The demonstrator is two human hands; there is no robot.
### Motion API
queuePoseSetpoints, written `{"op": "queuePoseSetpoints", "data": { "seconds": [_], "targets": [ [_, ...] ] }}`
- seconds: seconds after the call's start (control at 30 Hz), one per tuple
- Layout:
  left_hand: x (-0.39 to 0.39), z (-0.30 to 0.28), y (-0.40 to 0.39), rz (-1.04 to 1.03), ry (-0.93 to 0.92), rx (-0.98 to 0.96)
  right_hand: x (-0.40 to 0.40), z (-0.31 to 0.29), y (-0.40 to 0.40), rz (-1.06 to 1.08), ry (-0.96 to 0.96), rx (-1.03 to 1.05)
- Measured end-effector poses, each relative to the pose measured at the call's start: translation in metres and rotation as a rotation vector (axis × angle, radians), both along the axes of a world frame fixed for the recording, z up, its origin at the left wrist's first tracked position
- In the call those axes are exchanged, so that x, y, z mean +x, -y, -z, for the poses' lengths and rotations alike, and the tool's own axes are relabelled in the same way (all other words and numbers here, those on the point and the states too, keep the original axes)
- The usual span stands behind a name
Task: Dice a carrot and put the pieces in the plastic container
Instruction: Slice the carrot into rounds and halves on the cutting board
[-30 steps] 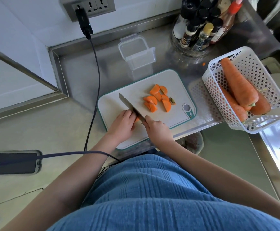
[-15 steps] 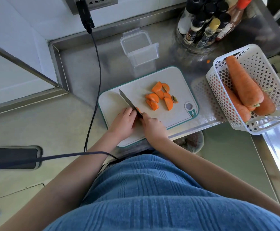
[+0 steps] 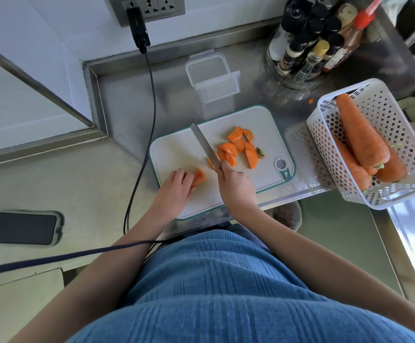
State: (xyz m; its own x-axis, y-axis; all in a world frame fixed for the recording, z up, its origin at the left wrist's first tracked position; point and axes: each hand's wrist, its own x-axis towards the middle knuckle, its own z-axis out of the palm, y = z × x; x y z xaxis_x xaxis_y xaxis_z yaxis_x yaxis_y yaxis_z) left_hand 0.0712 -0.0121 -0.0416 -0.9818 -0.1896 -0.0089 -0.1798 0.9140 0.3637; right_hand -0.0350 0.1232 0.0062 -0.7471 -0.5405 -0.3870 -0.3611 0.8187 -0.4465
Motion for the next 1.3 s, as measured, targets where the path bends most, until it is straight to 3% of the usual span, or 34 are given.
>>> {"op": "queuePoseSetpoints", "data": {
  "seconds": [0.27, 0.57, 1.03, 1.3],
  "targets": [
    [-0.008, 0.002, -0.001, 0.029, -0.010, -0.037, 0.012, 0.001, -0.002, -0.093, 0.015, 0.004],
    [-0.012, 0.005, -0.007, 0.099, -0.134, -0.232, 0.011, 0.006, -0.004, -0.078, 0.041, 0.004],
    [-0.021, 0.002, -0.003, 0.125, -0.072, -0.073, 0.013, 0.008, 0.000, -0.070, 0.105, 0.023],
    [-0.022, 0.003, 0.001, 0.119, -0.033, -0.003, 0.013, 0.020, 0.012, -0.125, 0.054, 0.146]
  ]
}}
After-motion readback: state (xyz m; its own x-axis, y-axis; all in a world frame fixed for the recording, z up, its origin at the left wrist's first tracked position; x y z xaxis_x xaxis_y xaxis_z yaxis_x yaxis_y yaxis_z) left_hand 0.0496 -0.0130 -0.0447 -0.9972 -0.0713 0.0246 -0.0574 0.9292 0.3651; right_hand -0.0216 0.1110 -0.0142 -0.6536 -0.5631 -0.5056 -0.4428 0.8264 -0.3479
